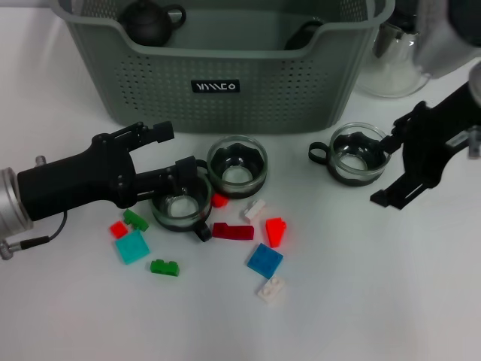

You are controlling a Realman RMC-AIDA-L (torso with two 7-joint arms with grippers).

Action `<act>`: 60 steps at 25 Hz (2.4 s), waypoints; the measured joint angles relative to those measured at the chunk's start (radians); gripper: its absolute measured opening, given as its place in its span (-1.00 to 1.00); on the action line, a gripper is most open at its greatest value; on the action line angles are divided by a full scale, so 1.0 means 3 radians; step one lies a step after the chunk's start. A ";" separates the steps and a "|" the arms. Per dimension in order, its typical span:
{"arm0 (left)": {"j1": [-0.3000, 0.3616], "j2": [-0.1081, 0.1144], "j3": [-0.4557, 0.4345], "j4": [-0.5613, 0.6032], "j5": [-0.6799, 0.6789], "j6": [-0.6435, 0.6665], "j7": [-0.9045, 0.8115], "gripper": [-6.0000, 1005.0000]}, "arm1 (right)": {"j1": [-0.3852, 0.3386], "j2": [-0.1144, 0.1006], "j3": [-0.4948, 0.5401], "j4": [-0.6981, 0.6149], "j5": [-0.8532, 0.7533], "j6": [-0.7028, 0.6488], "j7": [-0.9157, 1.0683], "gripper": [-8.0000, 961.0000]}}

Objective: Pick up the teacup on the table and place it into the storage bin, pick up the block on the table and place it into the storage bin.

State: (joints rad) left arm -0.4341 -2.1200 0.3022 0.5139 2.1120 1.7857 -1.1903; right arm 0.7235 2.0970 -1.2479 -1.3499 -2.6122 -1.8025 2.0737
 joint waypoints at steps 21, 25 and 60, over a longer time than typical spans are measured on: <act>0.0005 0.0000 -0.0005 0.0000 0.0001 -0.0010 0.0000 0.71 | 0.0287 0.0016 -0.0644 0.1034 -0.0222 0.1088 0.0203 0.81; 0.0005 0.0000 -0.0005 0.0000 0.0001 -0.0031 0.0000 0.71 | 0.0324 0.0016 -0.0679 0.1172 -0.0209 0.1208 0.0204 0.79; 0.0074 -0.0005 -0.0005 0.0000 0.0001 -0.0034 0.0041 0.71 | 0.0332 0.0010 -0.0744 0.1128 -0.0051 0.1105 0.0297 -0.87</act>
State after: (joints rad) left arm -0.4118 -2.1215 0.3006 0.5138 2.1122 1.7753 -1.1781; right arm 0.8230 2.1001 -1.4711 -1.0114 -2.6274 -1.4710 2.1629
